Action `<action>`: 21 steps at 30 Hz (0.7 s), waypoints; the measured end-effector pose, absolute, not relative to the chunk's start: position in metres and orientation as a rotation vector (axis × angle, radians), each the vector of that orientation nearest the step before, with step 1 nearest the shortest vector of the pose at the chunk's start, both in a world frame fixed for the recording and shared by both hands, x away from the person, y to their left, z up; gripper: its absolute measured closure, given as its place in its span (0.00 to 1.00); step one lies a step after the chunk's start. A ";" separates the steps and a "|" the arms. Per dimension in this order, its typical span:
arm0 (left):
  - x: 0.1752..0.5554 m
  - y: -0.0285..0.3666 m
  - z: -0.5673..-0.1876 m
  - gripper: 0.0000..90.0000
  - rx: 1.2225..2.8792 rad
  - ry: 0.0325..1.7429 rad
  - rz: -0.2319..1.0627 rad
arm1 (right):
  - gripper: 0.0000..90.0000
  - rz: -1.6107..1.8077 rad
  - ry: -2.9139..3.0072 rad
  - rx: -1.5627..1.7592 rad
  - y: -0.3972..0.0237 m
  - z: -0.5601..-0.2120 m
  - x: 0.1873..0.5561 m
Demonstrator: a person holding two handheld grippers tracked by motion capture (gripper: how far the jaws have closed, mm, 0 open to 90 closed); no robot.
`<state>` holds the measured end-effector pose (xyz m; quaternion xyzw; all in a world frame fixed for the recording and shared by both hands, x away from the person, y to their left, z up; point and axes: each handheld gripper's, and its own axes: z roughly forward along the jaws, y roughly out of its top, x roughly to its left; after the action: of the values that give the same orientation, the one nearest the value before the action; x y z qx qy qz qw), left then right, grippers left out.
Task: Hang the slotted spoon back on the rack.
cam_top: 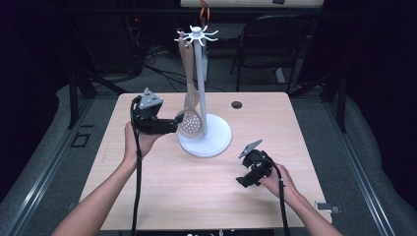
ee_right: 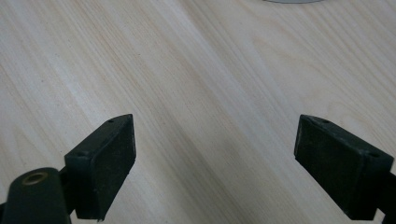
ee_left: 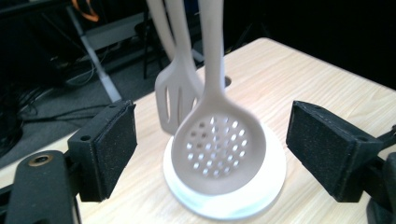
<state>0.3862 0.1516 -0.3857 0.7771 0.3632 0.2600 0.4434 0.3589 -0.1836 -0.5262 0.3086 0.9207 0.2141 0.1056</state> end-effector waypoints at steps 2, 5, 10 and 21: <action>0.384 0.157 -0.392 0.17 1.934 0.917 0.639 | 0.14 0.638 2.715 0.913 -0.184 -0.526 0.359; 0.379 0.165 -0.403 0.16 1.944 0.944 0.621 | 0.13 0.636 2.714 0.913 -0.184 -0.527 0.359; 0.368 0.178 -0.423 0.15 1.975 0.986 0.596 | 0.13 0.633 2.714 0.914 -0.184 -0.527 0.359; 0.351 0.204 -0.465 0.14 2.015 1.098 0.521 | 0.13 0.623 2.712 0.913 -0.184 -0.527 0.359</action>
<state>0.3512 0.2038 -0.4645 0.7905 0.4308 0.2044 0.3843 0.3588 -0.1836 -0.5269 0.3098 0.9208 0.2116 0.1062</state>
